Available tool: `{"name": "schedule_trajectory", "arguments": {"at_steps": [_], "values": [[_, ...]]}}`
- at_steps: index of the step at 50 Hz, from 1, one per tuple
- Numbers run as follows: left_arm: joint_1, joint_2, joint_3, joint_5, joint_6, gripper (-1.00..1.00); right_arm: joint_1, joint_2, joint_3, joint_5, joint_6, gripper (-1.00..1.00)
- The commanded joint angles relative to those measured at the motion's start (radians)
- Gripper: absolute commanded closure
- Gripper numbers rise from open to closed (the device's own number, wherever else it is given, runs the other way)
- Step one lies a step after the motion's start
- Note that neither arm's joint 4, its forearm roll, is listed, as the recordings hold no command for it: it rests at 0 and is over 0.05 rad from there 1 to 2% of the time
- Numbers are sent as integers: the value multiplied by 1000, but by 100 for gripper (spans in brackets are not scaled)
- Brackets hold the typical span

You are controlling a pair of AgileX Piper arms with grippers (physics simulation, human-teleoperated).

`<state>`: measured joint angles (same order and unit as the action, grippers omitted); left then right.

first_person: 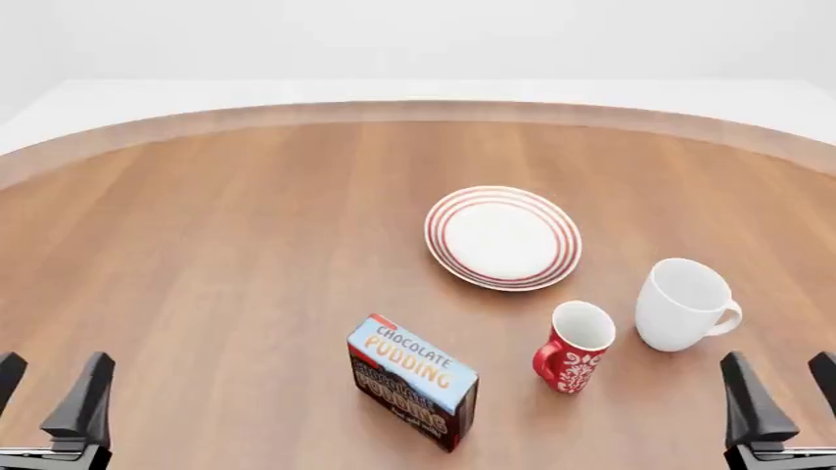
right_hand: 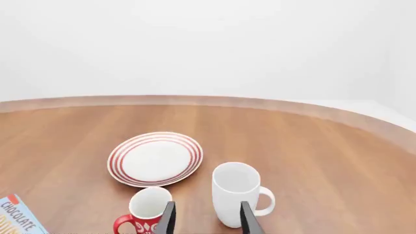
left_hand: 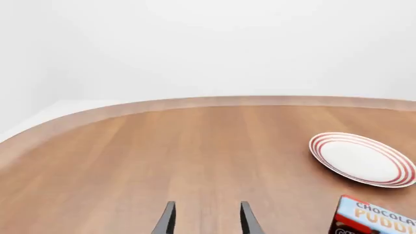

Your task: Put the chocolate pudding to the right of the plate.

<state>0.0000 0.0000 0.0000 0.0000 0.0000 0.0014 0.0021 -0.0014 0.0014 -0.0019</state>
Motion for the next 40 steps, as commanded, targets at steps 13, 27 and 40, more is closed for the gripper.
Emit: {"name": "schedule_trajectory", "arguments": {"at_steps": [13, 27, 40], "values": [[0, 0, 0, 0, 0, -100, 1, -1, -3, 13, 3, -100], [0, 0, 0, 0, 0, -100, 105, 239, -484, 235, -28, -100], [0, 0, 0, 0, 0, -100, 260, 470, -834, 384, -98, -100]]}}
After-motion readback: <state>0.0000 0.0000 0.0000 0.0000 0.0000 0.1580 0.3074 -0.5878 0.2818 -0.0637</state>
